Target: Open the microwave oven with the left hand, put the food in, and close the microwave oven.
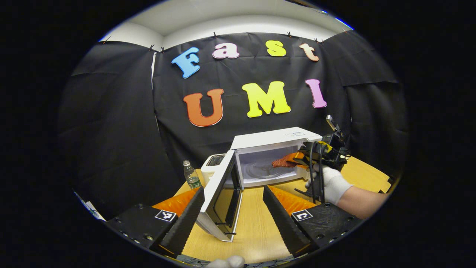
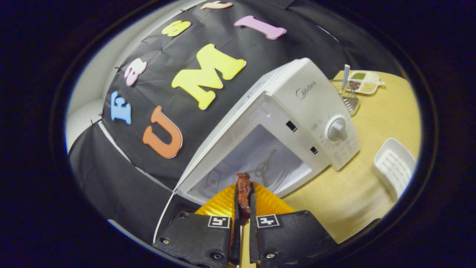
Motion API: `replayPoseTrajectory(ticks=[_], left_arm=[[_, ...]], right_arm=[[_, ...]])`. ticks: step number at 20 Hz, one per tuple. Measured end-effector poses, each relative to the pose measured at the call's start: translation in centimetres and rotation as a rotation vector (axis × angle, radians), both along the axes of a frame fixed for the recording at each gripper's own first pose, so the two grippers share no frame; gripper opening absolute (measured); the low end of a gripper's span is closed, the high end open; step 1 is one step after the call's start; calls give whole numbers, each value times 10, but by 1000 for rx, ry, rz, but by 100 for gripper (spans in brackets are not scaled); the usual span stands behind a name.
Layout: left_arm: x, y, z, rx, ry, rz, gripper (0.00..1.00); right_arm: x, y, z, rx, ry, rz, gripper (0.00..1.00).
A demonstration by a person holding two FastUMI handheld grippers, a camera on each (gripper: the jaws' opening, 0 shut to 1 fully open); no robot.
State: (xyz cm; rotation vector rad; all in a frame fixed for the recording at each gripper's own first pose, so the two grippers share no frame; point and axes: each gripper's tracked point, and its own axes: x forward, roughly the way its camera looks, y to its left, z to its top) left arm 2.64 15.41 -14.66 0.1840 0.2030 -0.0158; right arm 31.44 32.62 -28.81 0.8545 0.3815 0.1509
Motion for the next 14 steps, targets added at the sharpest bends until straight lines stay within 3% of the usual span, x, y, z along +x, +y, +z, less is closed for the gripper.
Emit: replayPoseTrajectory(ticks=[4,8,9,10,12,13,14], left_arm=[[-2,21,3,27,0,20,96],[1,29,0,31,-1,27,96],[2,30,1,31,-6,33,96],[3,33,1,35,-14,46,96],[7,35,-3,49,-11,54,97],[8,34,-4,46,-13,50,97],[10,34,-5,40,-12,51,97]], right_arm=[[42,38,-28,25,28,-73,12],[72,41,-53,-62,14,-129,13],[77,37,-66,-96,35,-153,3],[79,32,-72,-96,31,-155,13],[86,36,-73,-147,11,-151,14],[87,36,-76,-220,1,-137,6],[88,34,-75,-286,-10,-125,20]])
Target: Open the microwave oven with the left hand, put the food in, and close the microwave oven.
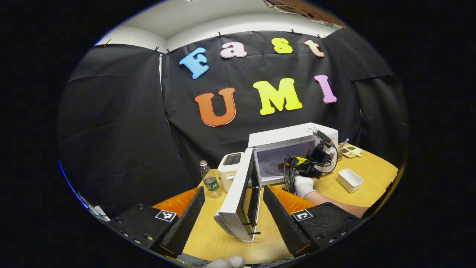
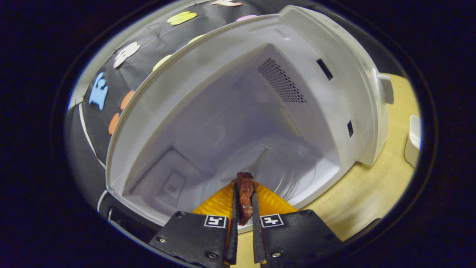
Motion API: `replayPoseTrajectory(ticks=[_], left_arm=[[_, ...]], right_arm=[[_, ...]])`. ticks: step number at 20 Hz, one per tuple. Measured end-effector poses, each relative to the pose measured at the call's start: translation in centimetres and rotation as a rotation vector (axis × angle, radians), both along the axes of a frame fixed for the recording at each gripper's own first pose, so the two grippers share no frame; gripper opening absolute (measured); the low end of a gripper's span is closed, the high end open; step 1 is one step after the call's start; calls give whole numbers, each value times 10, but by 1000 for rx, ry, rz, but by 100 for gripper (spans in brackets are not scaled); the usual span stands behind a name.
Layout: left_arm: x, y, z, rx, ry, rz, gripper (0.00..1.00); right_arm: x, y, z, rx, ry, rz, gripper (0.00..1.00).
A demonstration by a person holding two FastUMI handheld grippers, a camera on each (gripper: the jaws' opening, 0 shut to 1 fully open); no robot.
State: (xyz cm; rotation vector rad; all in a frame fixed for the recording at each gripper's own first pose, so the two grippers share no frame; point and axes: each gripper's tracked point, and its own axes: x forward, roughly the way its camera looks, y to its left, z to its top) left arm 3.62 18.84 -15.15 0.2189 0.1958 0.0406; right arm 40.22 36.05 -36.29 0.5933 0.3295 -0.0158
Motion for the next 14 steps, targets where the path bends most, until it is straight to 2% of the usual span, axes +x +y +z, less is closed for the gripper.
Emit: replayPoseTrajectory(ticks=[2,3,4,5,7,8,9,11,12,13,14], left_arm=[[3,1,-1,-22,7,12,97],[5,2,-1,-29,10,13,97],[6,3,0,-28,11,18,96],[8,5,1,-23,2,20,97],[10,6,2,-17,-5,26,96],[11,6,3,-20,-6,25,96],[11,4,2,-19,-8,25,96],[10,3,5,-16,-13,23,96],[12,4,7,-14,-17,25,96],[12,4,8,-16,-19,24,96],[12,3,11,-20,-24,25,96]], right_arm=[[1,-1,3,-127,-14,28,25],[0,-2,1,-182,1,38,21],[2,-2,2,-221,-2,45,36],[4,-5,3,-262,-4,39,46],[4,-12,9,-289,-12,38,80],[2,-13,13,-289,-22,34,87],[0,-14,18,-290,-31,31,88],[-6,-14,29,-302,-49,38,98],[-9,-12,35,-295,-51,55,89],[-13,-11,39,-294,-51,71,99],[-19,-10,43,-285,-44,84,99]])
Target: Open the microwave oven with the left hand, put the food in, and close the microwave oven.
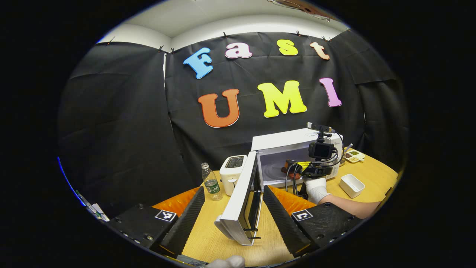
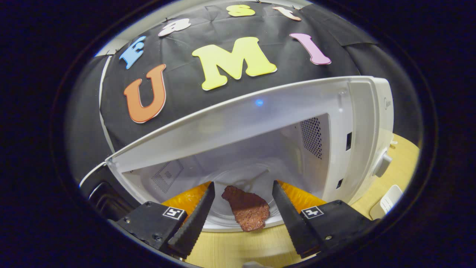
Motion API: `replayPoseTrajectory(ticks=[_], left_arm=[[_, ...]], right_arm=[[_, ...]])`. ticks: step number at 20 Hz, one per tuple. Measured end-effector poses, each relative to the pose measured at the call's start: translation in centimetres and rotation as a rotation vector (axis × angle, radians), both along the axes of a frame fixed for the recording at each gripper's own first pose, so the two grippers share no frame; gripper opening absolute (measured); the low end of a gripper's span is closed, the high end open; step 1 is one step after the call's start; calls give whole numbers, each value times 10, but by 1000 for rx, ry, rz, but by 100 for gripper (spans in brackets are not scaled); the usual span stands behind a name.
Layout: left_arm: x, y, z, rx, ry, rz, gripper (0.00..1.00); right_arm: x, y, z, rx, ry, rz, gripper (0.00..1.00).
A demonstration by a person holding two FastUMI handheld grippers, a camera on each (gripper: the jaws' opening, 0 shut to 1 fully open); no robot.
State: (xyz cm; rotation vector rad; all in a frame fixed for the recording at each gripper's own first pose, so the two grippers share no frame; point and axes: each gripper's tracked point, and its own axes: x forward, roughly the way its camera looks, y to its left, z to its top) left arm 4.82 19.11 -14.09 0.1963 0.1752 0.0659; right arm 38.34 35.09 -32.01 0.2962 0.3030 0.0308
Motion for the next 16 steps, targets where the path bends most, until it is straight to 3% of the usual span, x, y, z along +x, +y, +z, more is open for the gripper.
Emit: replayPoseTrajectory(ticks=[1,2,8,16], left_arm=[[-1,-1,2,-6,-4,-2,96],[0,-1,5,-9,-12,-2,96],[3,8,25,-9,-42,-2,96],[4,40,23,-38,-50,41,96]], right_arm=[[-8,3,5,10,11,37,90],[-18,9,11,25,14,83,99],[-121,-34,55,4,72,173,98],[-246,-156,152,-210,8,153,99]])
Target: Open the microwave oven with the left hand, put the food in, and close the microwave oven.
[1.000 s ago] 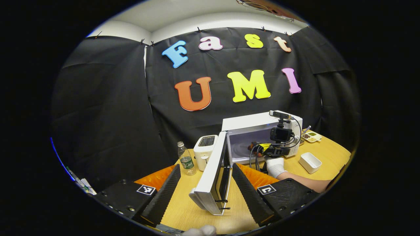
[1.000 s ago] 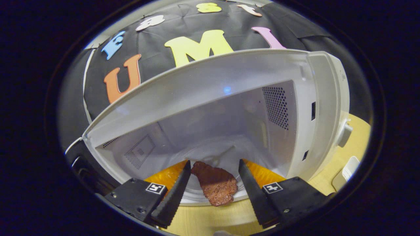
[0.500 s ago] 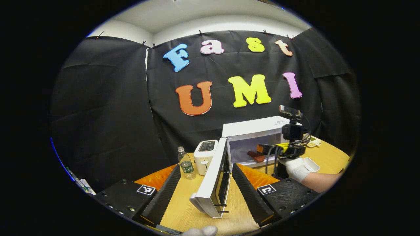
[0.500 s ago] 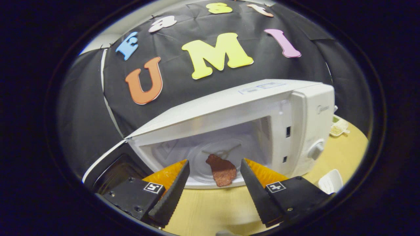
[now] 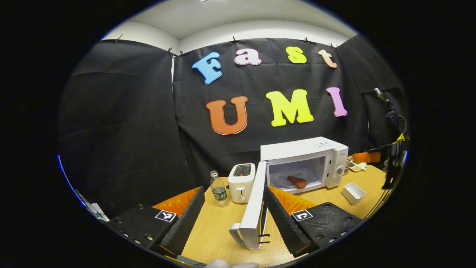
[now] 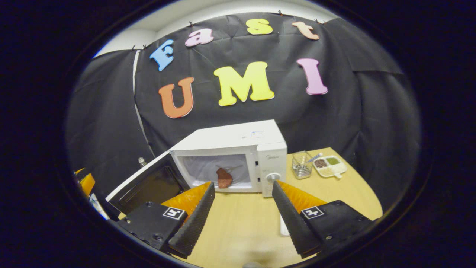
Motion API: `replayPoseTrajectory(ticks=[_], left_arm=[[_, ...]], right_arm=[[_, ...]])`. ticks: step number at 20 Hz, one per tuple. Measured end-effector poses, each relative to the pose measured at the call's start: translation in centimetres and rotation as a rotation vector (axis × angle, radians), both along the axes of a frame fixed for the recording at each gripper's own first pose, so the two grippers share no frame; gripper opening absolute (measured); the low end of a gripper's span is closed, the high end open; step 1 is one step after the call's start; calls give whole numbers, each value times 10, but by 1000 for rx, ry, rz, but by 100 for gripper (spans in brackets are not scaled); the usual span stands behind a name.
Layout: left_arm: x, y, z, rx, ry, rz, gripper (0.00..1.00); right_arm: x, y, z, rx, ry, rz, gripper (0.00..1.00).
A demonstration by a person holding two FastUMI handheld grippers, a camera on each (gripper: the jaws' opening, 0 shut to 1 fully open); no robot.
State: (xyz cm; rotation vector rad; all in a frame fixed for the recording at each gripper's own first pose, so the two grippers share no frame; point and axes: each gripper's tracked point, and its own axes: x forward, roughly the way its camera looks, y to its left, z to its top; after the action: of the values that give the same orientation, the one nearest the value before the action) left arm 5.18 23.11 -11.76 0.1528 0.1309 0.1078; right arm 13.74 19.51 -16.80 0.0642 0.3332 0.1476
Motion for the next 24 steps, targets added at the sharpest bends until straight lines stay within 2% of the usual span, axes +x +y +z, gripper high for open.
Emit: replayPoseTrajectory(ticks=[2,3,6,7,8,9,10,11,12,13,14,15,16,17,19,20,23,24], left_arm=[[1,14,-8,-1,7,23,96],[-1,19,-11,-2,10,27,89],[0,31,-21,-4,14,19,84],[5,33,-27,-13,17,-5,75],[5,31,-30,-27,12,-18,82],[8,34,-33,-43,16,-32,56],[10,38,-39,-52,12,-35,46],[11,46,-42,-47,8,-16,24],[13,59,-47,-38,8,23,11],[16,67,-58,-47,15,34,0],[18,65,-67,-59,21,31,0],[21,69,-76,-42,25,33,0],[26,70,-89,-31,48,27,0],[29,71,-99,-39,63,22,0],[32,68,-119,-62,100,14,0],[34,67,-126,-59,110,15,0],[38,53,-138,-76,125,0,0],[41,51,-144,-68,138,2,7]], right_arm=[[-20,-23,12,-40,2,-17,99],[-29,-29,20,-42,4,-22,99],[-51,-44,39,-45,-10,-52,99],[-57,-44,44,-36,-13,-51,99],[-63,-42,44,-15,-4,-51,99],[-66,-41,42,0,17,-50,99],[-70,-41,38,5,35,-51,99],[-74,-41,39,9,41,-51,99],[-77,-40,40,13,45,-49,90],[-79,-37,40,17,53,-43,90],[-83,-36,41,16,58,-37,90],[-85,-36,41,12,64,-33,99],[-87,-37,40,8,70,-31,99],[-90,-38,39,3,81,-31,90],[-94,-43,37,0,93,-33,90],[-97,-46,36,-5,101,-32,99],[-100,-53,36,-11,109,-40,99],[-101,-55,34,-13,114,-42,99]])
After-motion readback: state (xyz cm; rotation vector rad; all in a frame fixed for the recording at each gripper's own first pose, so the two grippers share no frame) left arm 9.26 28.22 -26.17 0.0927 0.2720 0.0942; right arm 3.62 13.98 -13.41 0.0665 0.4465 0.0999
